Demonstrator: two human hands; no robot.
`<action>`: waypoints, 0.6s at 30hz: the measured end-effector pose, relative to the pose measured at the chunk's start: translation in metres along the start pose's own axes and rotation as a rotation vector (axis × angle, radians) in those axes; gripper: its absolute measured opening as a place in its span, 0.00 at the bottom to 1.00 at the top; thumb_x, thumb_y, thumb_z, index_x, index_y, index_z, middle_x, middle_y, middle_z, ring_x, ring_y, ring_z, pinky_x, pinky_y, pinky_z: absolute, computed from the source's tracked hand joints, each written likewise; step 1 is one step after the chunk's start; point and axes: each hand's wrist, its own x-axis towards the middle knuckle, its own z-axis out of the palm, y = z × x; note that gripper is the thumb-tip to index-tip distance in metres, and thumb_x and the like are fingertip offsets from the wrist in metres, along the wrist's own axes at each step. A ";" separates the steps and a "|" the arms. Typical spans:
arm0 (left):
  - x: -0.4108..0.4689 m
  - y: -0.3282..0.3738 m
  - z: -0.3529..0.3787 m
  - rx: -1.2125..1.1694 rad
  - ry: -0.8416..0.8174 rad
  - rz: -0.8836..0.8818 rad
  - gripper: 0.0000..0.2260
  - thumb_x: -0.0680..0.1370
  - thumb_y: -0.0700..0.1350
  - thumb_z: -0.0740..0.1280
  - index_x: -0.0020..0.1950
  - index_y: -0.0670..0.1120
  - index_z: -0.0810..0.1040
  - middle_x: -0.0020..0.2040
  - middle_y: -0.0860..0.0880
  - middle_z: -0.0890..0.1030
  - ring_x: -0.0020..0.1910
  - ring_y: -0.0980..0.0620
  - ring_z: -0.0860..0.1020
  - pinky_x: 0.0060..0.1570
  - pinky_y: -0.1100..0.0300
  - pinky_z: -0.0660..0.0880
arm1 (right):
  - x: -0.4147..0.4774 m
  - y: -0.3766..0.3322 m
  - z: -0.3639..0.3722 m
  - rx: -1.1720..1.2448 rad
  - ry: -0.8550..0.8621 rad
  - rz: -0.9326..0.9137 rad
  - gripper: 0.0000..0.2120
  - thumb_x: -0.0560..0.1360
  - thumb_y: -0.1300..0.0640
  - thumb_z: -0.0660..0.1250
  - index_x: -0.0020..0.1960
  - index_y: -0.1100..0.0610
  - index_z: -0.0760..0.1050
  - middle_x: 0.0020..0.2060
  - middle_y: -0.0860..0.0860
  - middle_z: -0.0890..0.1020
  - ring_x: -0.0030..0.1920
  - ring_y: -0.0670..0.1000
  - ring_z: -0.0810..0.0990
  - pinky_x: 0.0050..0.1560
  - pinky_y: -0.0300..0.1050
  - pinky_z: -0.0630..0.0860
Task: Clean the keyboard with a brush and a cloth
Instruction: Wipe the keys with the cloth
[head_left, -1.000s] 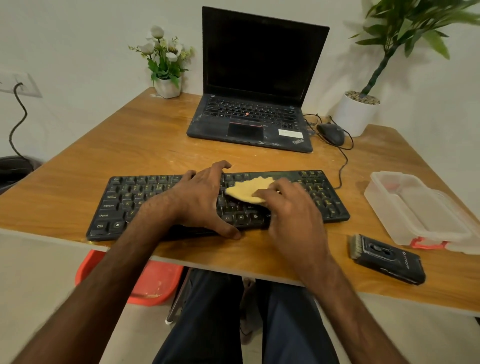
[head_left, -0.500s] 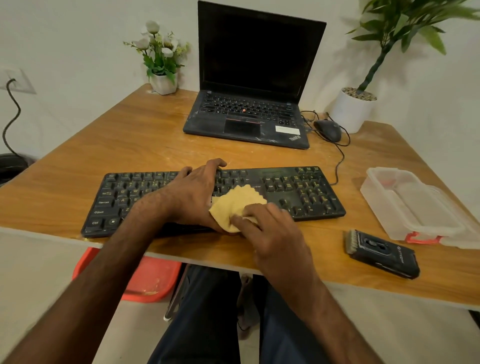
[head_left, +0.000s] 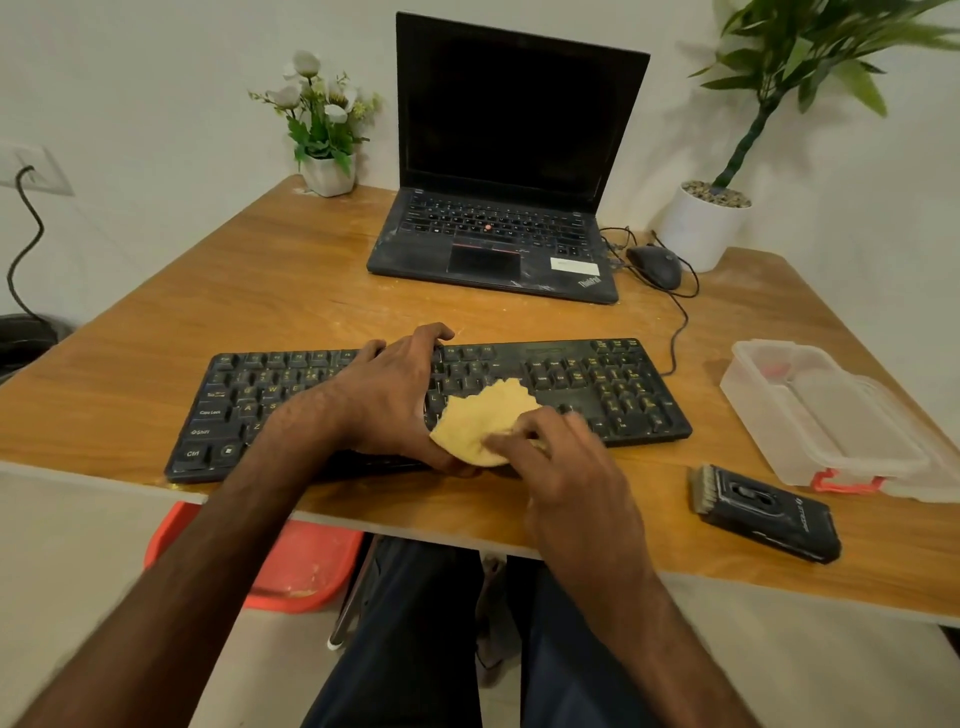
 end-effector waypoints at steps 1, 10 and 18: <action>-0.001 0.001 -0.001 -0.004 0.000 -0.009 0.66 0.52 0.74 0.76 0.78 0.51 0.46 0.77 0.48 0.65 0.76 0.49 0.63 0.79 0.44 0.49 | 0.002 0.006 -0.002 -0.011 -0.005 0.058 0.18 0.69 0.69 0.66 0.55 0.56 0.82 0.48 0.54 0.79 0.46 0.52 0.77 0.38 0.44 0.77; -0.005 0.000 -0.004 0.020 -0.049 -0.082 0.70 0.52 0.80 0.70 0.79 0.53 0.35 0.82 0.46 0.52 0.81 0.47 0.50 0.75 0.40 0.30 | 0.078 0.029 -0.023 0.079 0.068 0.274 0.17 0.75 0.63 0.69 0.64 0.55 0.78 0.54 0.52 0.77 0.54 0.50 0.74 0.55 0.43 0.73; -0.007 0.002 -0.012 0.236 -0.130 -0.220 0.70 0.53 0.82 0.60 0.81 0.43 0.40 0.82 0.45 0.52 0.81 0.48 0.49 0.71 0.32 0.28 | 0.109 0.011 0.012 -0.143 -0.280 -0.068 0.20 0.79 0.54 0.63 0.71 0.48 0.70 0.62 0.52 0.71 0.63 0.52 0.67 0.62 0.47 0.67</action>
